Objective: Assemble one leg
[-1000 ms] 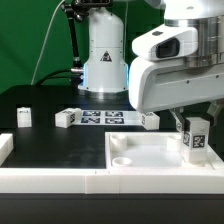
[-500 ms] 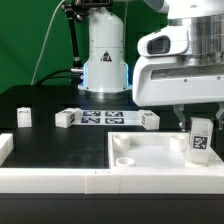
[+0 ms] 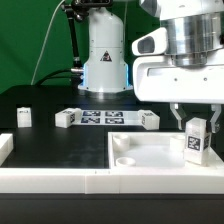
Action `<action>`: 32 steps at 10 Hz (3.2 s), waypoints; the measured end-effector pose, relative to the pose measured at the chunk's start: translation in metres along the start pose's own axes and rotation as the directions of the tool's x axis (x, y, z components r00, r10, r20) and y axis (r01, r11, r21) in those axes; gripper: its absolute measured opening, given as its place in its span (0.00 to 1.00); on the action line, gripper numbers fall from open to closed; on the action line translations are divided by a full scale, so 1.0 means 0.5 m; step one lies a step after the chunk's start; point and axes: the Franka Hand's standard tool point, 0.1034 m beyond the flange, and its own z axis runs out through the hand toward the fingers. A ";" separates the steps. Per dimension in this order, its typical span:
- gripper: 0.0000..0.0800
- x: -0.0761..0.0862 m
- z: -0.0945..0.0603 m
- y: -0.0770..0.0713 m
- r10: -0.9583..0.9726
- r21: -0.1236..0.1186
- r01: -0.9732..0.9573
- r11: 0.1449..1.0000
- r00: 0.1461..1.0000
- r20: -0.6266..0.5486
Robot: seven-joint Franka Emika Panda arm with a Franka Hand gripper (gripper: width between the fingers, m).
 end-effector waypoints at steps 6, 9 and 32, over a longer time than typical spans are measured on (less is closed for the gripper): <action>0.38 0.003 -0.001 -0.001 0.370 -0.008 -0.370 0.929 0.926 0.073; 0.68 -0.008 0.000 -0.003 0.291 -0.018 -0.291 0.957 0.953 0.086; 0.37 0.009 0.024 -0.006 -0.599 -0.031 0.600 0.800 0.800 0.020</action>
Offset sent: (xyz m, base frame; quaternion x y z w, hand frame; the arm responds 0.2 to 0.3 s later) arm 0.0094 -0.0054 -0.0009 -0.0316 -0.0277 0.1160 0.9924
